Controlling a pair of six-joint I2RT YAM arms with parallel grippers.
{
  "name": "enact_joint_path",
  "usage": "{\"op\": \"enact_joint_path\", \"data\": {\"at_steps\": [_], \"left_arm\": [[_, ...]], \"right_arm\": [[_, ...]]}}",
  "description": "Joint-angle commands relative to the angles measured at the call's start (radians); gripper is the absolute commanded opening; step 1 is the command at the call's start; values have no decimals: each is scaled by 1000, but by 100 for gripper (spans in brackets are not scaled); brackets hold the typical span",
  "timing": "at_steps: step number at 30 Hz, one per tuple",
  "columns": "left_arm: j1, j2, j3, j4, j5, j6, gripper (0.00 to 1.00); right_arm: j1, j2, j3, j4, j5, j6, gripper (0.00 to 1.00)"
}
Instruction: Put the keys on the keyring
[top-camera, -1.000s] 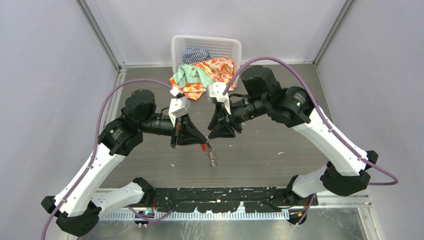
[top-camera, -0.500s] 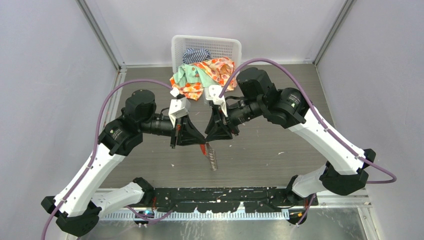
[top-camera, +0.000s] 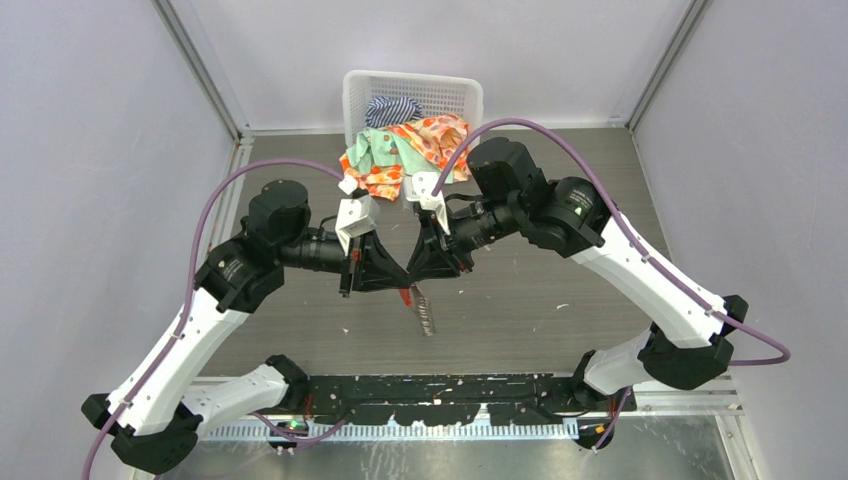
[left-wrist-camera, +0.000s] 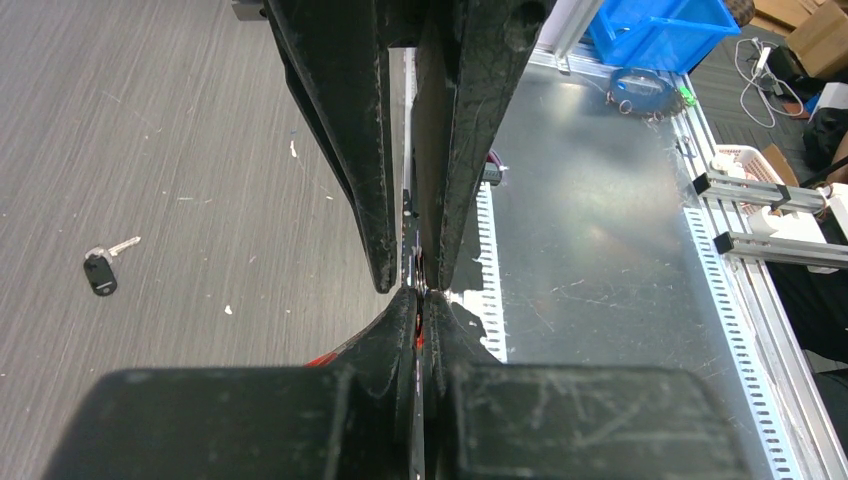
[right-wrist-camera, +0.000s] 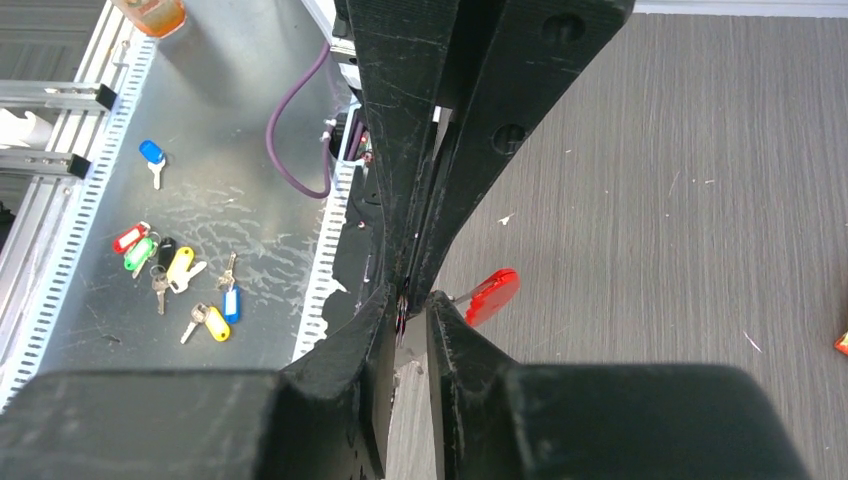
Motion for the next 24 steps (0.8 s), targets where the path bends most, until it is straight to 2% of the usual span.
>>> {"op": "enact_joint_path", "data": {"at_steps": [1, 3, 7, 12, 16, 18, 24], "left_arm": [[3, -24, 35, 48, 15, -2, 1], [3, -25, 33, 48, 16, -2, 1], [3, -29, 30, 50, 19, -2, 0], [3, -39, 19, 52, 18, -2, 1], [2, -53, 6, 52, 19, -2, 22], [2, -64, -5, 54, 21, 1, 28], [2, -86, -21, 54, 18, 43, 30]], "right_arm": [[6, 7, 3, 24, 7, 3, 23], [7, 5, 4, 25, 13, 0, 21], [6, -2, 6, 37, 18, -2, 2], [6, -52, -46, 114, 40, 26, 1], [5, -123, -141, 253, 59, 86, 1], [4, -163, -205, 367, 66, 134, 1], [4, -276, -406, 697, 79, 311, 1]]}}
